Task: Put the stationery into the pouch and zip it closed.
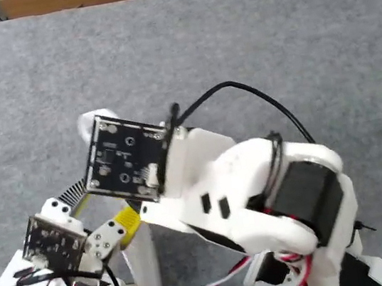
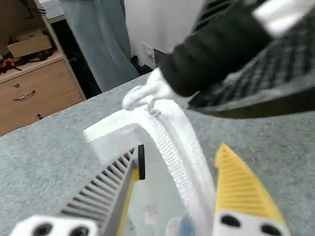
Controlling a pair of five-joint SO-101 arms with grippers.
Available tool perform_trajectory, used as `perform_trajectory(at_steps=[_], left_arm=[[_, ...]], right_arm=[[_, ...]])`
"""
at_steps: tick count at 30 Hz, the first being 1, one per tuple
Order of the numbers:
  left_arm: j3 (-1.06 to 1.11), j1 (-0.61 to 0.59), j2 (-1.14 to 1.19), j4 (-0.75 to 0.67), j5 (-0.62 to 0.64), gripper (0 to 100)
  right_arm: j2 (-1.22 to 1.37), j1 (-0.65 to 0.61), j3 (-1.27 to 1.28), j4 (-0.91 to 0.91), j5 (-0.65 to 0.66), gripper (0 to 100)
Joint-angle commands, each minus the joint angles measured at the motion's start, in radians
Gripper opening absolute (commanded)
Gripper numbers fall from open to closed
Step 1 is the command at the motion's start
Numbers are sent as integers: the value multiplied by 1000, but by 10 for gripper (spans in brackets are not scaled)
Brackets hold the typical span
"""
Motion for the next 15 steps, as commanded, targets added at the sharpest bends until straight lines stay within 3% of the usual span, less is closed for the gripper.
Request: perform_trajectory(at_steps=[1,9,15], left_arm=[[-12,-24,8,2,-32,203],[-85,-24,3,98,-97,110],[-148,-24,8,89,-95,154]], right_arm=[[-59,-12,30,2,2,11],[-88,-12,51,2,2,11],[-88,-12,51,2,2,11]])
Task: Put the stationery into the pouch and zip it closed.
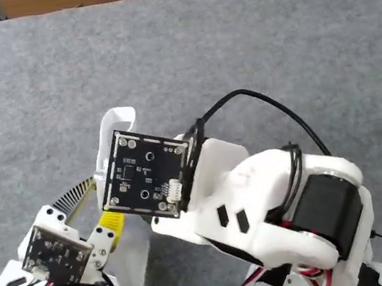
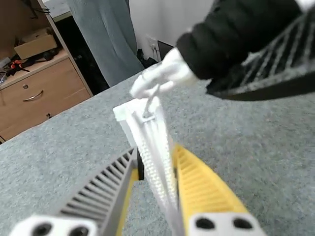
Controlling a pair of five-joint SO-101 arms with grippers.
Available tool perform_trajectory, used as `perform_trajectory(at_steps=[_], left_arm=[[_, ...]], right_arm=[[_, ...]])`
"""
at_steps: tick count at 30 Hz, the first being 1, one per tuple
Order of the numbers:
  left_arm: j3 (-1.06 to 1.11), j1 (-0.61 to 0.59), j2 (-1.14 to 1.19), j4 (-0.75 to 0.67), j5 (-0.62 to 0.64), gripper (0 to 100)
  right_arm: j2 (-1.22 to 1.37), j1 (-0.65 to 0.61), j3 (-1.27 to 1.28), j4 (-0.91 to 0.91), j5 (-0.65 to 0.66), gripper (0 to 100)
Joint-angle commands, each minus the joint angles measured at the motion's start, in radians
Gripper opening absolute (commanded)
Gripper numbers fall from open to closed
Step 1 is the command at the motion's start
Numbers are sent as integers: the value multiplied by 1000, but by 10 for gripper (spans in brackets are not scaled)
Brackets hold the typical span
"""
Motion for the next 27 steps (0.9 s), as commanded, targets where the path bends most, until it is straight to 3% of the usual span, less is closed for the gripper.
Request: perform_trajectory(at_steps=[1,27], left_arm=[[-62,-8,6,-2,-9,173],[39,-8,8,-192,9,191]], right_arm=[[-28,-11,-2,2,2,11],[-28,-12,-2,2,0,11]])
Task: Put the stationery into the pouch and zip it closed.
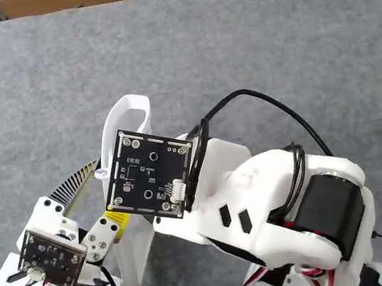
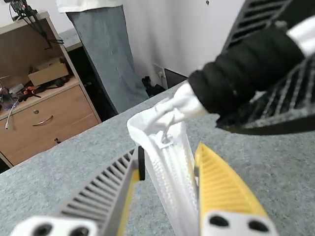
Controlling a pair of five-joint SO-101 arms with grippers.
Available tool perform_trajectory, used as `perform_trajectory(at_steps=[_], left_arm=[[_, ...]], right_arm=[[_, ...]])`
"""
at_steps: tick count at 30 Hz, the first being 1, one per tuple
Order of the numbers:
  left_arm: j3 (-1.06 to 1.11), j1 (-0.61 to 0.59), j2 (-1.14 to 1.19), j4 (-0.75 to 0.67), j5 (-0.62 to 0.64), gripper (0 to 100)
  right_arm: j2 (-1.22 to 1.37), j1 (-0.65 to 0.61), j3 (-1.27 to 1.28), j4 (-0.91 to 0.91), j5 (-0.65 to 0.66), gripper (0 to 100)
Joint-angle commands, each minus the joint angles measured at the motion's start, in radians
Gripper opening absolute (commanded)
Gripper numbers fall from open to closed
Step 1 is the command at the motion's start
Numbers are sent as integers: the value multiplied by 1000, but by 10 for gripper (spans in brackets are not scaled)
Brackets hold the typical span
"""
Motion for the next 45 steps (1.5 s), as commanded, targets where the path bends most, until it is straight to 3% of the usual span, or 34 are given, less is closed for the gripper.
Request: perform_trajectory(at_steps=[1,4,10,19,26,34,45], left_arm=[[-4,-8,8,-31,2,191],[-4,-8,8,-31,2,181],[-2,-8,8,-29,2,23],[-27,-2,8,44,3,28],[-139,44,8,189,3,27],[-251,45,8,288,3,27],[-255,48,-2,315,5,26]], right_arm=[[-19,-11,-2,2,0,11],[-19,-11,-2,2,0,11],[-19,-11,-8,2,-11,11],[-21,-6,-10,2,-21,11],[-21,130,-2,-3,-17,11],[-12,239,27,-17,89,11],[-12,476,386,-344,199,11]])
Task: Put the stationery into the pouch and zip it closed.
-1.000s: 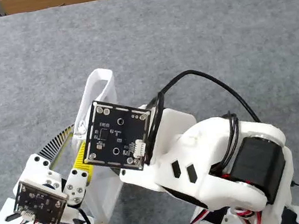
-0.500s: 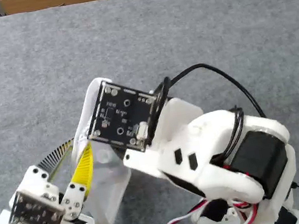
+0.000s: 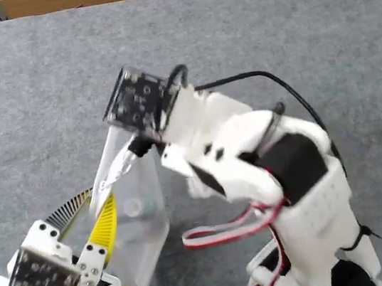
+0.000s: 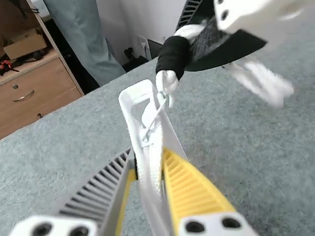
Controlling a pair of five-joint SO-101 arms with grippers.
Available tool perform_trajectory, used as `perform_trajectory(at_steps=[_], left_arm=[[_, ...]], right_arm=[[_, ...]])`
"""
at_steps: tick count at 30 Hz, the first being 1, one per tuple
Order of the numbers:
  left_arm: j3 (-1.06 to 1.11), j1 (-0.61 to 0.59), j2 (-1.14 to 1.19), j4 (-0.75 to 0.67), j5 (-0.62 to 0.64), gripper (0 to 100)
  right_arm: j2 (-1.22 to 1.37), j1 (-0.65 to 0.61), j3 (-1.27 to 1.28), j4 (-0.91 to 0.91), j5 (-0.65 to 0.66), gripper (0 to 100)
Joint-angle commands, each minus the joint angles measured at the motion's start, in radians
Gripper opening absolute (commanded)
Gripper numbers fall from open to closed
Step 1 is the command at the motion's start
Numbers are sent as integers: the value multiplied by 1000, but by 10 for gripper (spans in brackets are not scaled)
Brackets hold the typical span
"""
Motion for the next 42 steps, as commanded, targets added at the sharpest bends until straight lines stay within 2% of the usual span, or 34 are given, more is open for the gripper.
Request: perform_trajectory(at_steps=[1,10,16,20,26,32,38,42], left_arm=[[-50,8,-6,8,3,26],[-50,28,-6,8,2,26],[-42,28,-6,6,2,26],[-41,28,-6,6,2,26],[-41,24,-2,3,2,26],[-41,22,2,0,2,26],[-41,22,3,-3,2,26],[-41,22,3,-3,2,26]], right_arm=[[-12,91,77,-126,37,11],[-12,187,222,-272,63,11],[-15,181,232,-206,97,13],[-19,23,162,-2,150,20],[-18,-129,-2,239,160,162],[-82,-253,-28,249,146,162],[-108,-387,-33,244,23,162],[-125,-382,-58,209,-15,151]])
